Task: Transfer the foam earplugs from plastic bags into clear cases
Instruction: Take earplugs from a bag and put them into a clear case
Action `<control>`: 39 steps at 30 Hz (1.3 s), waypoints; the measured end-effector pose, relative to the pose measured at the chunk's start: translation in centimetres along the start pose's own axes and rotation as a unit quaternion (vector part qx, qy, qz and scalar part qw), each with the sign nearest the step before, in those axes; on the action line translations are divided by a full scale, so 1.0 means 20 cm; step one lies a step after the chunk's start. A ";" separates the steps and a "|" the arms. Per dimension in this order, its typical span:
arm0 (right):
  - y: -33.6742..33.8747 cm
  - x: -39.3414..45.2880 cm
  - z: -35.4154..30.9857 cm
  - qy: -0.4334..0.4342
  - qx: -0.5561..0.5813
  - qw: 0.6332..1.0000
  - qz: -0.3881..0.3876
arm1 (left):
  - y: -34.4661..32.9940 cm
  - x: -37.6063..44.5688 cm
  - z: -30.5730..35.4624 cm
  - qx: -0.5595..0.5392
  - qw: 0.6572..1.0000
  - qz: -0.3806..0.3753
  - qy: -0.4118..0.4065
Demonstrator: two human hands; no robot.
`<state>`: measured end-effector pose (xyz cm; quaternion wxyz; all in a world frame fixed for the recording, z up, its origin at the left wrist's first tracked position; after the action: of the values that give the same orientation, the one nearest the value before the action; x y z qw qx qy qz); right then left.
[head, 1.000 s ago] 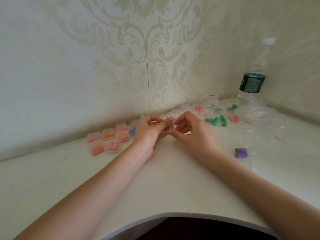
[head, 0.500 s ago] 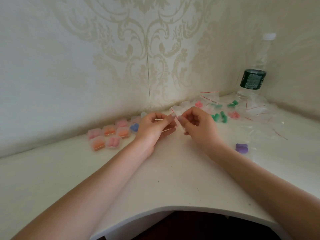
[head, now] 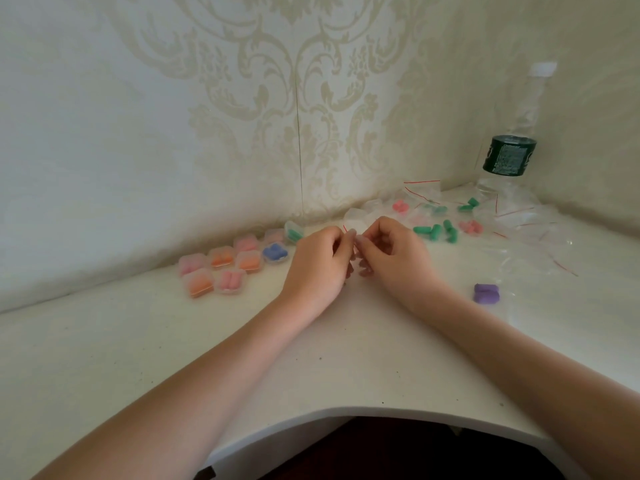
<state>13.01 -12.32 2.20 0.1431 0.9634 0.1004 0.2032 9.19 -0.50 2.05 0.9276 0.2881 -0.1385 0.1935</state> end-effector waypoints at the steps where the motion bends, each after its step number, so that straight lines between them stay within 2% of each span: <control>1: 0.01 0.00 -0.01 0.012 -0.025 1.000 0.007 | 0.01 0.00 0.00 0.013 1.000 0.007 -0.006; 4: 0.04 -0.01 -0.06 0.055 -0.070 0.996 0.030 | 0.02 0.00 0.00 0.018 1.000 0.014 -0.005; 9: 0.03 -0.02 -0.09 0.072 -0.069 0.995 0.014 | -0.03 -0.02 0.00 -0.095 0.995 -0.022 0.019; 14: 0.05 -0.01 -0.07 0.029 0.026 0.999 0.007 | -0.06 -0.02 -0.04 -0.231 0.967 -0.048 0.098; 20: 0.01 -0.01 -0.01 -0.042 0.130 0.990 -0.030 | -0.05 -0.02 -0.05 -0.288 0.948 -0.055 0.128; 22: 0.00 0.01 0.01 -0.062 0.144 0.987 -0.034 | -0.05 -0.02 -0.04 -0.255 0.959 -0.051 0.111; 24: 0.00 0.01 0.03 -0.056 0.094 0.994 -0.019 | -0.05 -0.02 -0.02 -0.178 0.980 -0.042 0.075; 27: 0.03 0.01 0.01 -0.017 -0.008 0.999 0.032 | -0.03 -0.02 0.01 -0.087 0.996 -0.014 0.020; 31: 0.15 0.03 -0.01 0.007 -0.046 0.992 0.119 | -0.01 -0.03 0.05 -0.006 1.000 -0.004 -0.027; 36: 0.12 0.00 -0.12 0.117 -0.103 0.986 0.061 | 0.00 -0.04 0.06 0.006 1.000 0.008 -0.020; 39: 0.07 -0.03 -0.21 0.208 -0.193 0.959 0.021 | 0.03 -0.04 0.03 0.000 0.999 0.033 0.006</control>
<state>10.83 -12.75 6.12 0.2977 0.8561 0.0669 0.4171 8.25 -0.67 2.52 0.9215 0.2825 -0.1424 0.2254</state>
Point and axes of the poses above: each hand's wrist, its own x-axis towards the middle knuckle, its own y-axis out of the back of the hand, z = x × y, the point moved 9 cm from there along x, towards the middle knuckle, and after that the axes turned 4 degrees about x, right-handed, at the moved point
